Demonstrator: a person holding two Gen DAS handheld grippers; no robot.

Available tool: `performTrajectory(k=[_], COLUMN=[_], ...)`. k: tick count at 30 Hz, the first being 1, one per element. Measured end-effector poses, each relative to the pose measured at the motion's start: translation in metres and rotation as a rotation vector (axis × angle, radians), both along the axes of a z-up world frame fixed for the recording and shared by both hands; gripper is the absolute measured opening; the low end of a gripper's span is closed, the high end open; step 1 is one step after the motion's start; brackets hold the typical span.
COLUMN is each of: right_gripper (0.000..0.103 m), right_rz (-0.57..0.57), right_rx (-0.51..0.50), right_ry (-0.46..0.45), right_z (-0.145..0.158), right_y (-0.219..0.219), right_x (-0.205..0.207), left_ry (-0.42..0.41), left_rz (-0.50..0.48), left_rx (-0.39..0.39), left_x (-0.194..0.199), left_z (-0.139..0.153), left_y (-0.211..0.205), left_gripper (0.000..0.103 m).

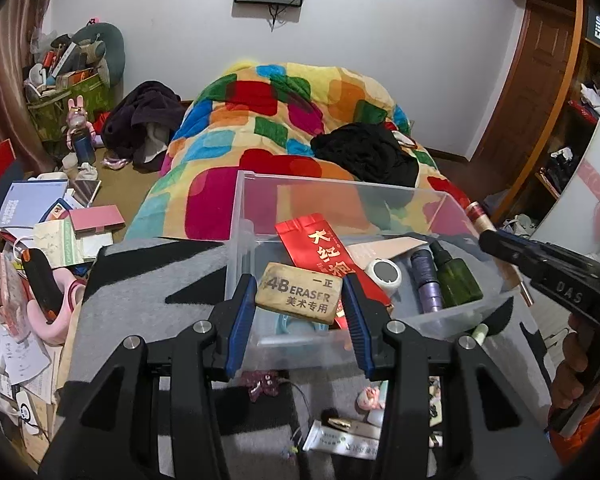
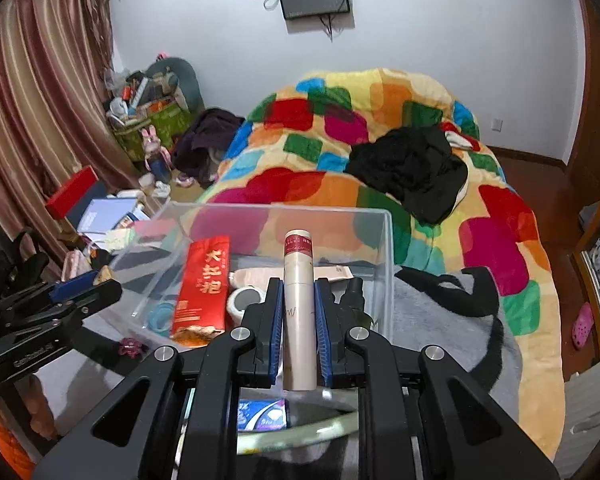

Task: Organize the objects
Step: 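Lower the eraser and red-capped tube into the clear box and open both tools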

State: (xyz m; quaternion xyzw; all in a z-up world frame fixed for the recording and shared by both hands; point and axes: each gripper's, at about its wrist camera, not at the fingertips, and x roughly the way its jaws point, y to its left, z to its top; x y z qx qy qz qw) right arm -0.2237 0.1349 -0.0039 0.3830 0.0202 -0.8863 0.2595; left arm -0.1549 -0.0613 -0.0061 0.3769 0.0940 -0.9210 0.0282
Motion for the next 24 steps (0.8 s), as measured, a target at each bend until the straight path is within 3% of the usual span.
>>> performTrajectory(k=[10,19,24], right_gripper=[0.014,0.014,0.022], right_rz=[0.017,0.049,0.059], right_rx=[0.055,0.082,0.069], right_ry=[-0.086,-0.094,-0.111], right_z=[-0.033,-0.037,-0.035], right_y=[-0.016,-0.024,-0.022], right_x=[-0.021,-0.017,-0.014], left_ry=[-0.05,-0.057,-0.034], left_rz=[-0.031,-0.057,-0.061], left_rx=[-0.041,-0.031,-0.037], left_x=[-0.016,-0.016,-0.006], left_z=[-0.013,-0.011,-0.005], left_y=[0.011,0.017,0.021], left_gripper=[0.043,0.045,0.057])
